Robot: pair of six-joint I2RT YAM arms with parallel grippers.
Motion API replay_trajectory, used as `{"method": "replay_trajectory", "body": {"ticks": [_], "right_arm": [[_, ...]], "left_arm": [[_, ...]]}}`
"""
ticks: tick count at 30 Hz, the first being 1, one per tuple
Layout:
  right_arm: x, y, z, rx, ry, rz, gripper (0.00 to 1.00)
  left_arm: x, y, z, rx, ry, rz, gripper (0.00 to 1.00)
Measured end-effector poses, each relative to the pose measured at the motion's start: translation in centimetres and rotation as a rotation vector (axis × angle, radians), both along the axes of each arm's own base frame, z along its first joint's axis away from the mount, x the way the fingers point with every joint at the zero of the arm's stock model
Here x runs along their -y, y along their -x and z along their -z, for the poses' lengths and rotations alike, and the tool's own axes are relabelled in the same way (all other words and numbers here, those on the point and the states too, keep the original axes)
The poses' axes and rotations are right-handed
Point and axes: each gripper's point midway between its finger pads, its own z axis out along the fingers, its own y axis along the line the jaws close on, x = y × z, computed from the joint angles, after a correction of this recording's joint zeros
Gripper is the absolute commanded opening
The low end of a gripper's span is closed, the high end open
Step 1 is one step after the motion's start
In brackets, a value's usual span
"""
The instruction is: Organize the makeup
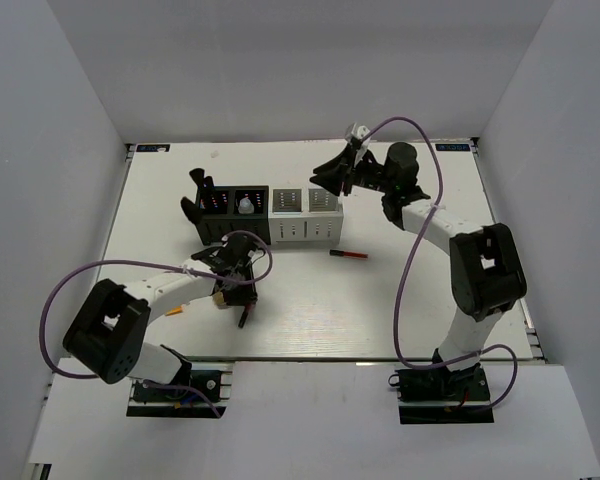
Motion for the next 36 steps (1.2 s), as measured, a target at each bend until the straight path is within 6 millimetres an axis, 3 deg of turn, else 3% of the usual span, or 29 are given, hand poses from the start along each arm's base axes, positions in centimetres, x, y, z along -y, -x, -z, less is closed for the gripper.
{"method": "replay_trajectory", "body": {"ticks": [4, 14, 21, 23, 26, 29, 31, 36], "right_arm": [[1.0, 0.7, -0.6, 0.012, -0.006, -0.001, 0.37], [3.9, 0.4, 0.5, -0.045, -0.005, 0.053, 0.37], [5.9, 0.7, -0.3, -0.064, -0.007, 0.081, 0.4], [6.6, 0.9, -0.5, -0.069, 0.007, 0.091, 0.42], [8.0, 1.0, -0.4, -0.091, 0.036, 0.12, 0.38], [9.5, 0.8, 0.0, -0.104, 0.06, 0.157, 0.19], [10.6, 0.8, 0.6, -0.113, 0.076, 0.181, 0.0], [12.5, 1.8, 2.8, -0.16, 0.111, 0.221, 0.0]], "left_arm": [[0.7, -0.7, 0.0, 0.006, -0.022, 0.015, 0.34], [2.2, -1.1, 0.1, 0.023, -0.043, 0.073, 0.13], [4.5, -0.5, -0.8, 0.035, 0.025, 0.166, 0.0], [5.4, -0.7, -2.4, 0.074, 0.073, 0.191, 0.0], [7.8, -2.3, -6.8, 0.189, 0.189, 0.233, 0.0], [10.6, -4.9, -12.7, 0.345, 0.31, 0.277, 0.0], [12.0, -6.3, -16.0, 0.436, 0.366, 0.302, 0.0], [14.5, -9.8, -22.8, 0.66, 0.436, 0.361, 0.0]]}}
